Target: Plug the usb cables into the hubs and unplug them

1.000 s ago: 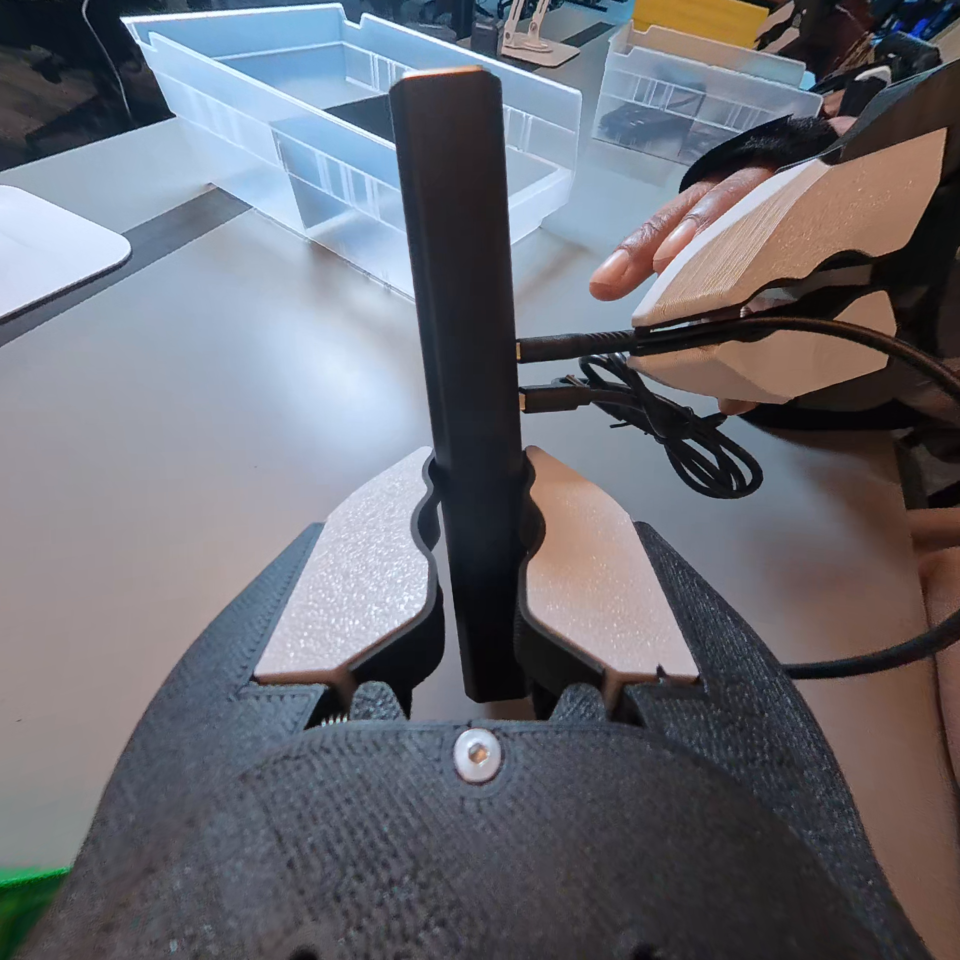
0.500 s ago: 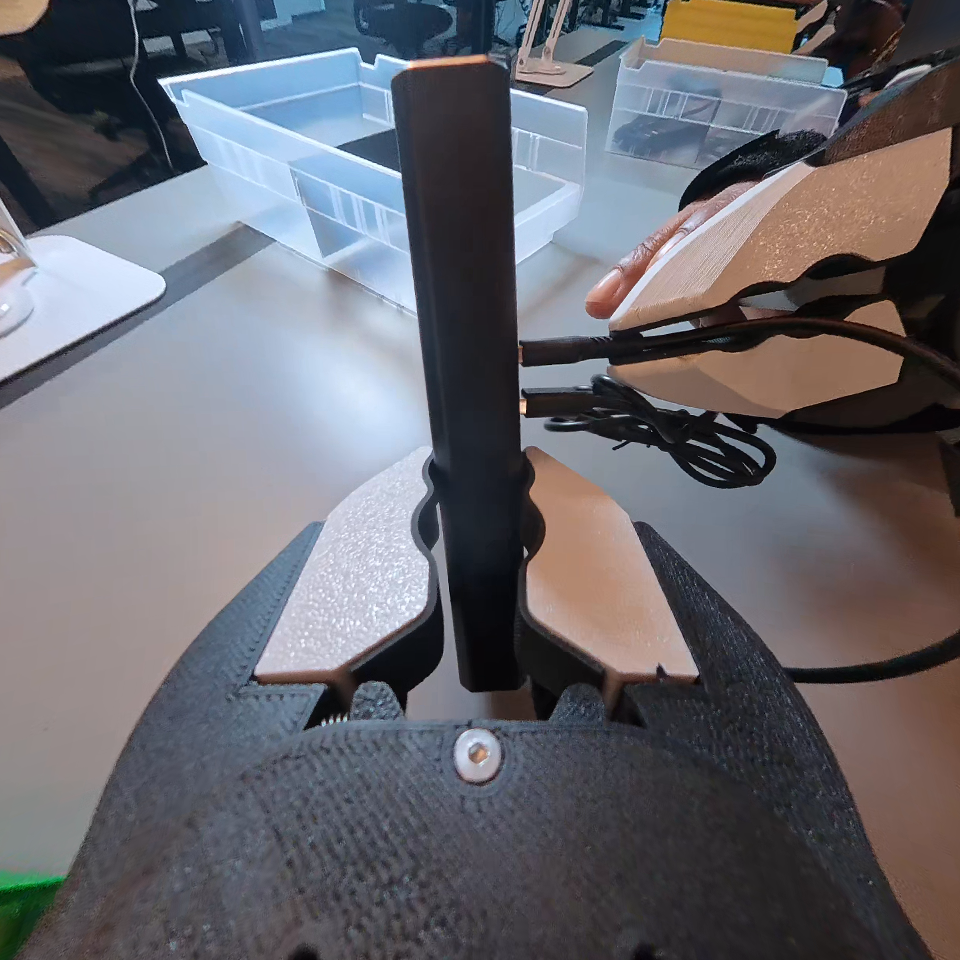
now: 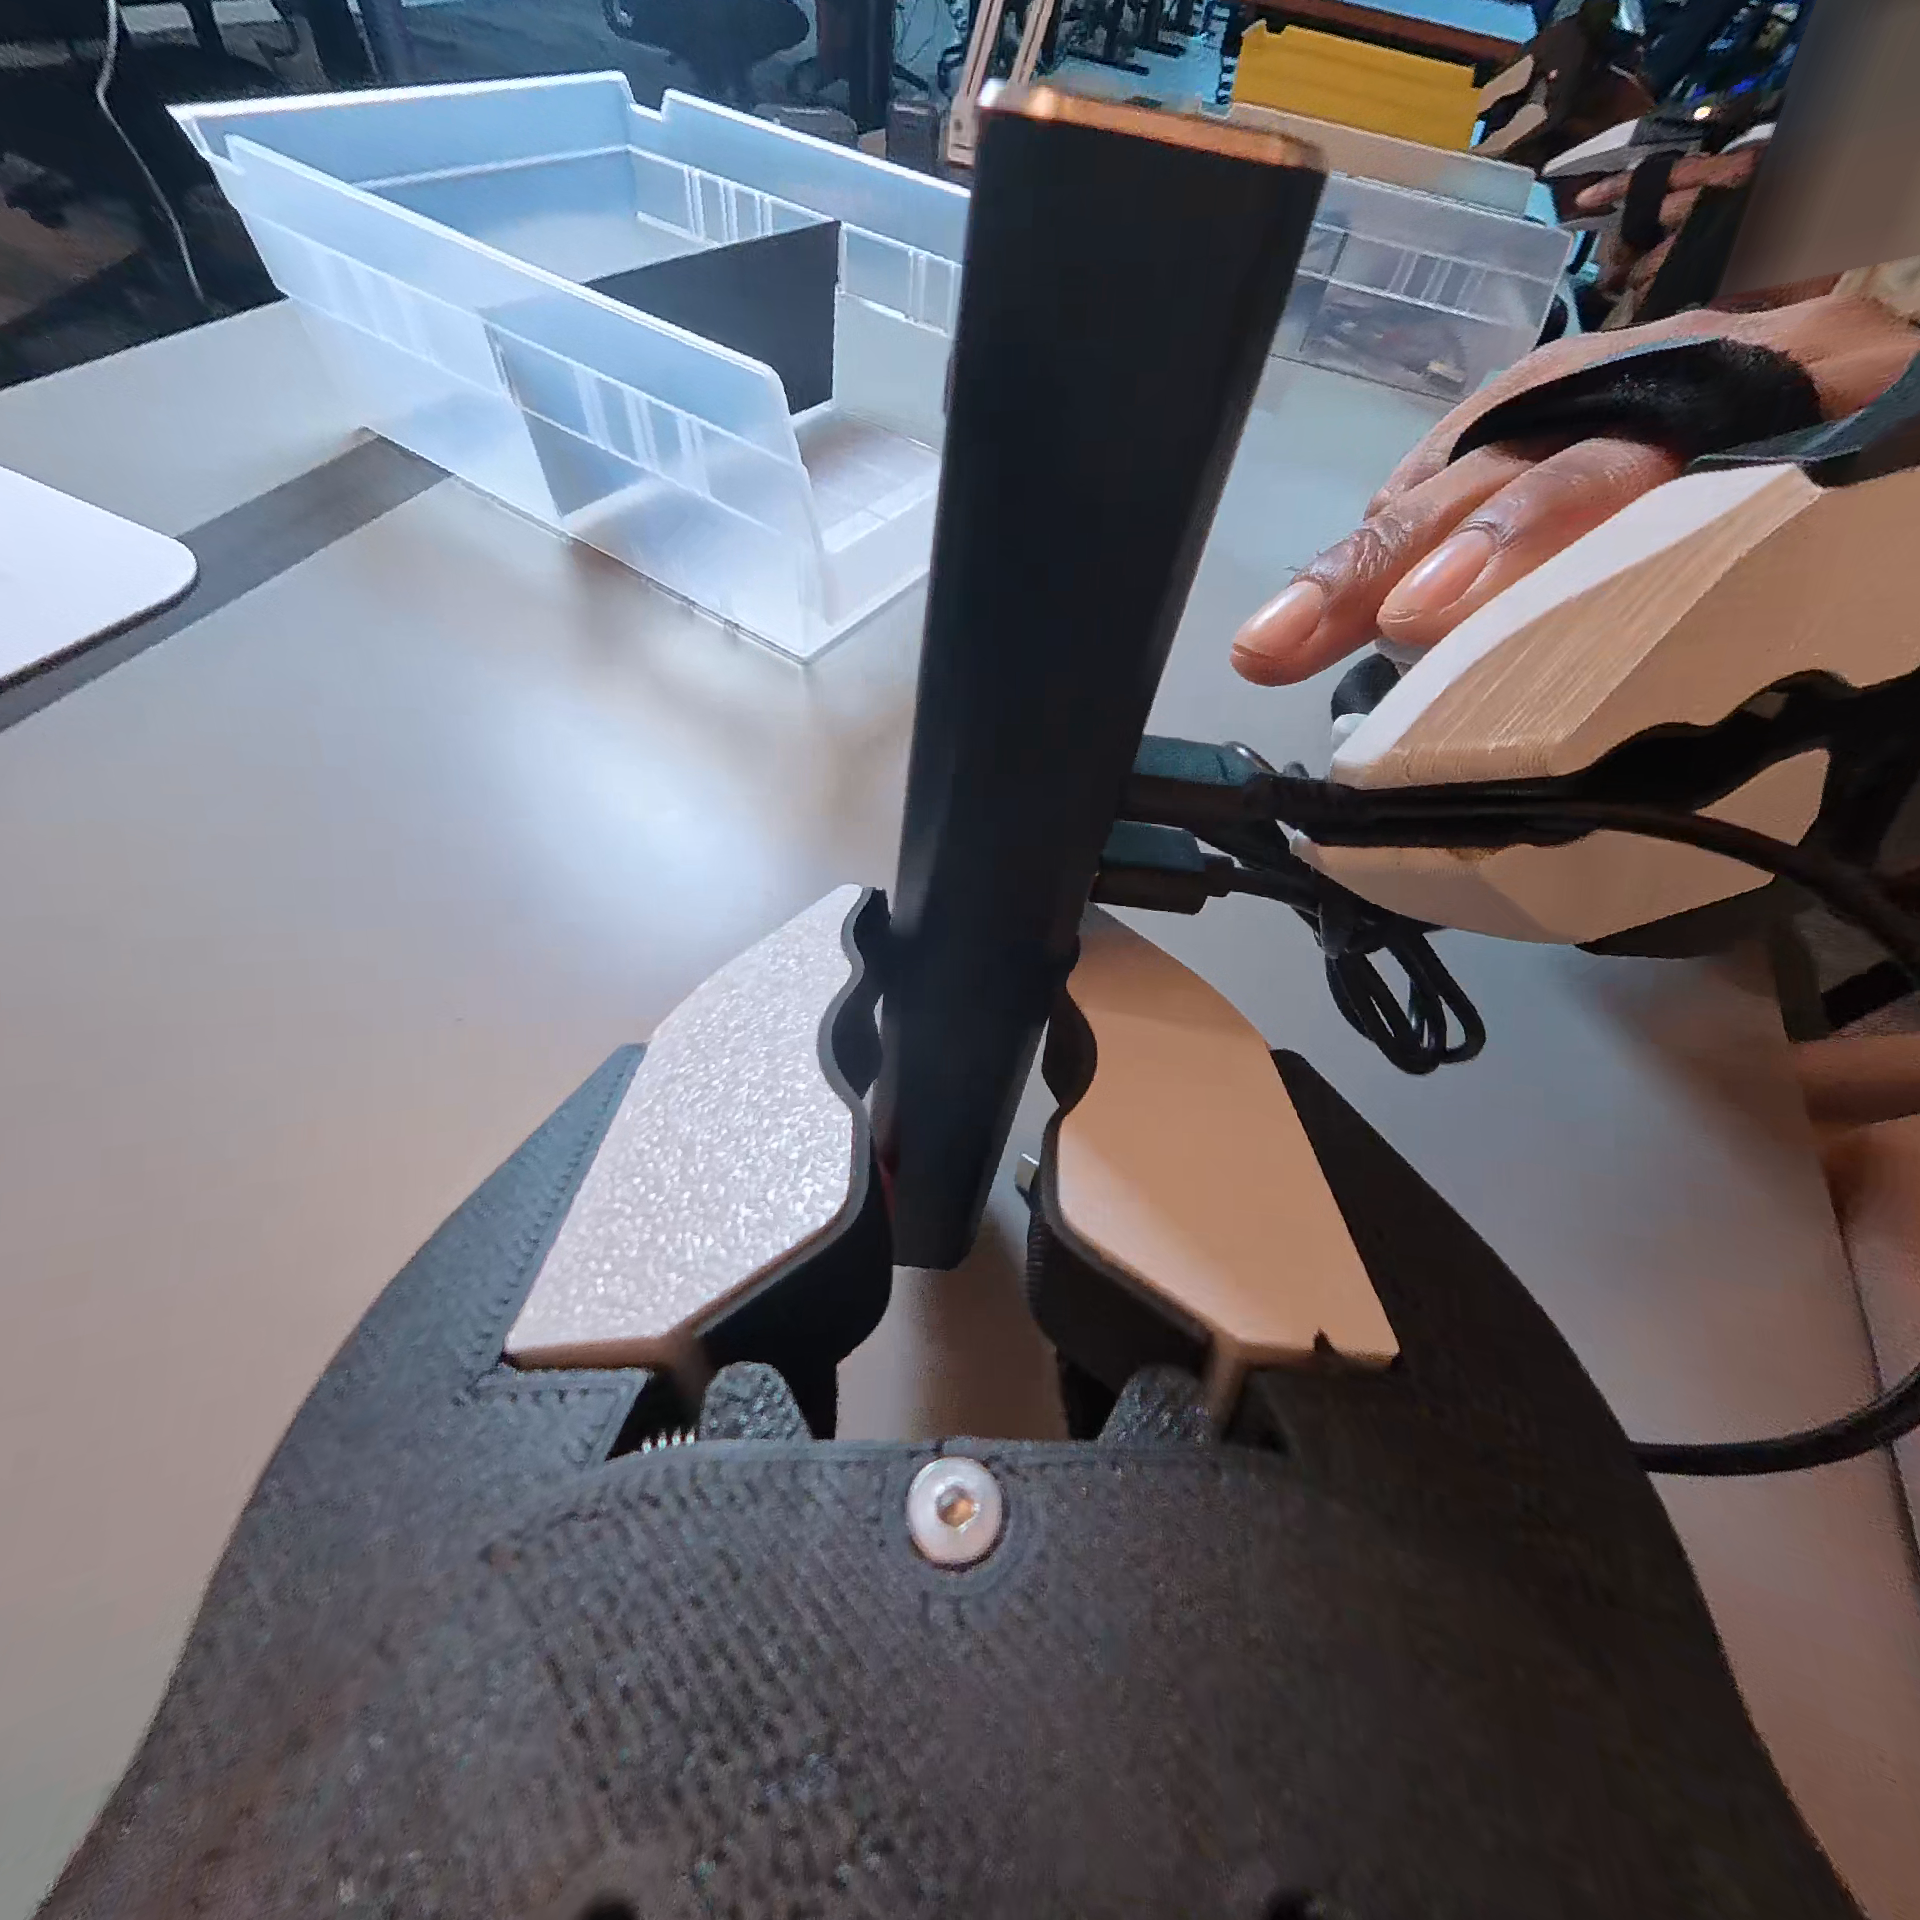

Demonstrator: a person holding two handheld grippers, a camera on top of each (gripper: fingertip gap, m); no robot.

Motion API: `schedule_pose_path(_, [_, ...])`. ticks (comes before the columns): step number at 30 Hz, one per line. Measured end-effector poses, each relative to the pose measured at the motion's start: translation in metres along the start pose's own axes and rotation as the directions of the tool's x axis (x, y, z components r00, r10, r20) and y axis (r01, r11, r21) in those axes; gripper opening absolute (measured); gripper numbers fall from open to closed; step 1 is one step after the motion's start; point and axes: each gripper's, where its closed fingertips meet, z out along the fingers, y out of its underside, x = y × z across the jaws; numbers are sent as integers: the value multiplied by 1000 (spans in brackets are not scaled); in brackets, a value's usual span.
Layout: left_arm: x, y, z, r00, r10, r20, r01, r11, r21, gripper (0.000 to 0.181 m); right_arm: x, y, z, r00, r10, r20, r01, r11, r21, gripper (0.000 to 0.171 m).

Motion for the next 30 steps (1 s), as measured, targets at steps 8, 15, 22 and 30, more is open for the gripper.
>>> schedule_pose_path(8, [0,6,10,997,-46,-56,45,999,-20,29,-8,3,0,993,-114,4,114,993,-37,3])
schedule_pose_path(15, [2,7,11,997,-17,-74,15,1000,-25,30,-13,-1,-4,990,-142,19,142,990,-23,1])
schedule_pose_path(22, [-1,-1,4,994,111,-12,-112,993,-24,29,-4,1,-5,999,11,31,-12,1000,26,3])
schedule_pose_path(30, [-35,-20,-23,941,239,238,-236,971,-42,28,8,29,-8,624,710,328,-741,670,-40,17])
